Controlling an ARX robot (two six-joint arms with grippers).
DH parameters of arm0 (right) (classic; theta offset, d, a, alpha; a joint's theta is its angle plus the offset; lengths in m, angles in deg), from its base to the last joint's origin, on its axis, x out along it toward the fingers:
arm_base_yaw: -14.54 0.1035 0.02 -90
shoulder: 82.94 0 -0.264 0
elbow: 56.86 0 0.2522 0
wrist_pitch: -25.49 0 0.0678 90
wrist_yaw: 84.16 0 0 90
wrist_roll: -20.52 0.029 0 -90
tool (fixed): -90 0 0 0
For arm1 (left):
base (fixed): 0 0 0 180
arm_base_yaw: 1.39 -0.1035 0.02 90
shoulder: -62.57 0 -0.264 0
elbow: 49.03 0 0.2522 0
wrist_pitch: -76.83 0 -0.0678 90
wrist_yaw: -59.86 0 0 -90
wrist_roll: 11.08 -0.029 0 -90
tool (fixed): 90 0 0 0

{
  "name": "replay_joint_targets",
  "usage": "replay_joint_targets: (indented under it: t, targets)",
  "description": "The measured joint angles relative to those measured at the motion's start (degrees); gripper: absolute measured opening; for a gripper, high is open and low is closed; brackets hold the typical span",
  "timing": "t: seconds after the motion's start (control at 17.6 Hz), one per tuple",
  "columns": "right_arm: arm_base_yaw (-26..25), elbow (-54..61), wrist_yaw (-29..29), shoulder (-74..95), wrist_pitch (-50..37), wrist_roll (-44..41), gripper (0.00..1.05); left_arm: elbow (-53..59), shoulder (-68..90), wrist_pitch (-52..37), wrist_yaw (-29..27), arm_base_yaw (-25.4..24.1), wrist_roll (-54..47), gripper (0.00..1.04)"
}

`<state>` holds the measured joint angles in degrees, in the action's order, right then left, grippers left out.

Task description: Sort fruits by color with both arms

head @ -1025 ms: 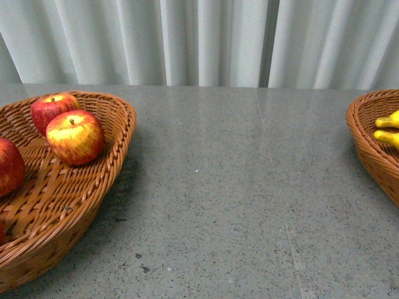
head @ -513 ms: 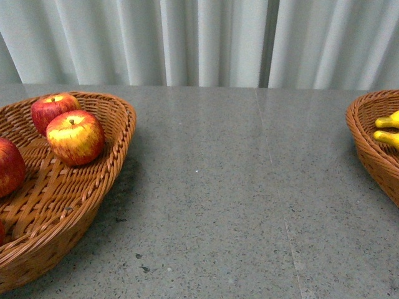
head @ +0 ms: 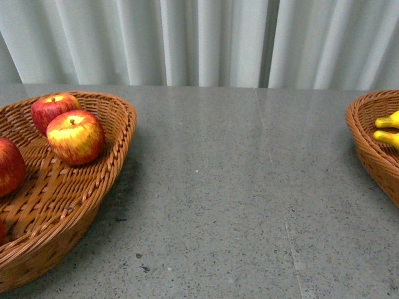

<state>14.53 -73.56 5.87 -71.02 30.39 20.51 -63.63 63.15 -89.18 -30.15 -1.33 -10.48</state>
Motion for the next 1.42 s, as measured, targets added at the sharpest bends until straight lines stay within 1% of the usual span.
replay_joint_targets:
  t: [0.17,0.23,0.28,0.34,0.4,0.51,0.74,0.8,0.91,0.97,1.2,1.25,1.31,1.42]
  targets:
    - [0.0,0.55,0.0,-2.01,1.95,0.0,0.02,0.0,0.0,0.0,0.0,0.0,0.0,0.98]
    - [0.0,0.66,-0.02,-5.05,6.32,0.0,0.02,0.02,0.0,0.0,0.0,0.0,0.0,0.98]
    - [0.0,2.23,0.04,-9.2,8.74,0.02,0.02,0.02,0.02,0.0,0.0,0.0,0.0,0.98]
    - [0.0,2.19,0.02,-11.63,9.33,0.02,0.02,0.02,0.0,0.07,-0.04,0.0,0.02,0.98]
    - [0.0,2.19,-0.02,-11.72,8.26,0.0,0.02,0.02,0.0,0.02,-0.02,0.0,0.0,0.98]
    - [0.0,2.19,0.02,-11.65,9.66,0.02,0.02,0.02,0.0,0.0,0.0,0.0,0.0,0.98]
    - [0.0,2.19,-0.02,-11.67,9.11,0.02,0.02,0.02,0.0,0.02,0.0,0.0,0.0,0.98]
    - [0.0,2.19,-0.02,-11.67,9.11,0.0,0.09,0.02,0.02,0.02,0.0,0.0,0.0,0.98]
    - [0.0,2.19,-0.02,-11.67,9.11,0.0,0.33,0.02,0.0,0.02,-0.02,0.0,0.0,0.98]
    - [0.0,2.19,-0.02,-11.67,9.11,0.0,0.48,0.02,0.0,0.02,0.0,0.0,0.0,0.98]
    - [0.0,2.19,-0.02,-11.67,9.11,0.0,0.96,0.02,0.0,0.02,-0.02,0.0,0.0,0.98]
    - [0.0,2.19,-0.02,-11.67,9.11,0.02,1.0,0.02,0.0,0.02,0.0,0.0,0.0,0.98]
    - [0.0,2.19,-0.02,-11.67,9.11,0.02,0.98,0.02,0.0,0.02,-0.02,0.0,0.0,0.98]
    - [0.0,2.19,-0.02,-11.67,9.11,0.0,0.98,0.02,0.02,0.0,0.0,0.0,0.0,0.98]
